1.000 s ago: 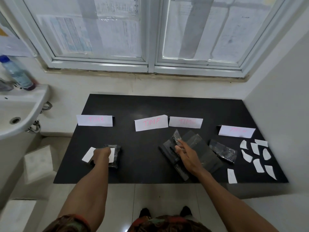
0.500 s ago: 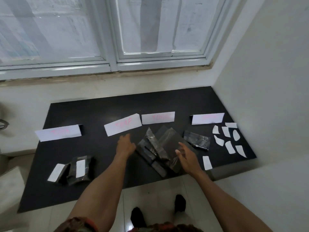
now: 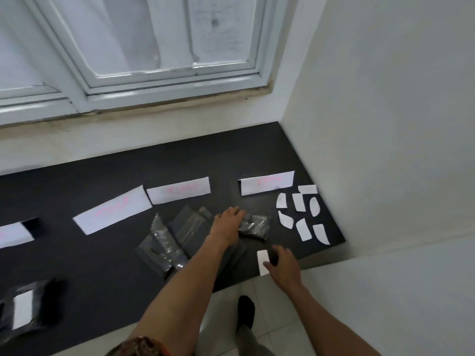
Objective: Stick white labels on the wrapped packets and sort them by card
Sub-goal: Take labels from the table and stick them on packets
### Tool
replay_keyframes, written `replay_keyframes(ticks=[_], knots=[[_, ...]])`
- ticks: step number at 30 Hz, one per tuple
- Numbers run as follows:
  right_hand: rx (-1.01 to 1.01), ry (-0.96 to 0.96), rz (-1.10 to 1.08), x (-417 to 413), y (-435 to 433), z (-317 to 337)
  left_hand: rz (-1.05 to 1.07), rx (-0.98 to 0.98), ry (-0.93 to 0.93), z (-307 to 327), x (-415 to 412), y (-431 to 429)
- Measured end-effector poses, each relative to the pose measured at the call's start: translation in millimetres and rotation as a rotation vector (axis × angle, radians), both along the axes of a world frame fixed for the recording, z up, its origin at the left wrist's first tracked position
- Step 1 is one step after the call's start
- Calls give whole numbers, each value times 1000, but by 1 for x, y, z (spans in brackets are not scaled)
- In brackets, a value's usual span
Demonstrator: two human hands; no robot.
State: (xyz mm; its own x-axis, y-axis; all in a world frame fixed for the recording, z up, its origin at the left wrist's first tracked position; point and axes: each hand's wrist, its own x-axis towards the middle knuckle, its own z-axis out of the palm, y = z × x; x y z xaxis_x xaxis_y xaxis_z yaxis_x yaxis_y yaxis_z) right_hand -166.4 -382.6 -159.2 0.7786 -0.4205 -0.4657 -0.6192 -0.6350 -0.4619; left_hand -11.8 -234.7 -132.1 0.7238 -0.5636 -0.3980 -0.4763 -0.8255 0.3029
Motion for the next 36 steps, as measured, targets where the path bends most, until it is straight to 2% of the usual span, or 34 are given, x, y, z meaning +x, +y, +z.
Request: replay_keyframes(ticks=[7,13,23,27,29,32,36], knots=[[25,74,-107,3,-14,-23,-160,259,41,-27,15,-53],[47,74,-172,0,-12,-30,-110,291,-68,-30,21,-70],[175,93,-278,6,-15,-33,546,-187,102,7,33,-65],[273,55,-429,14,-19,-24,834,-569,382,22,35,-43],[300,-37,-495,24,-18,-12,941,-722,457,25,38,-27],[366,-283,-486,49,-3,24,1058,-856,570,50,35,-2],[499,-539,-310,77,47,87,1129,-1015,645,75,26,45]])
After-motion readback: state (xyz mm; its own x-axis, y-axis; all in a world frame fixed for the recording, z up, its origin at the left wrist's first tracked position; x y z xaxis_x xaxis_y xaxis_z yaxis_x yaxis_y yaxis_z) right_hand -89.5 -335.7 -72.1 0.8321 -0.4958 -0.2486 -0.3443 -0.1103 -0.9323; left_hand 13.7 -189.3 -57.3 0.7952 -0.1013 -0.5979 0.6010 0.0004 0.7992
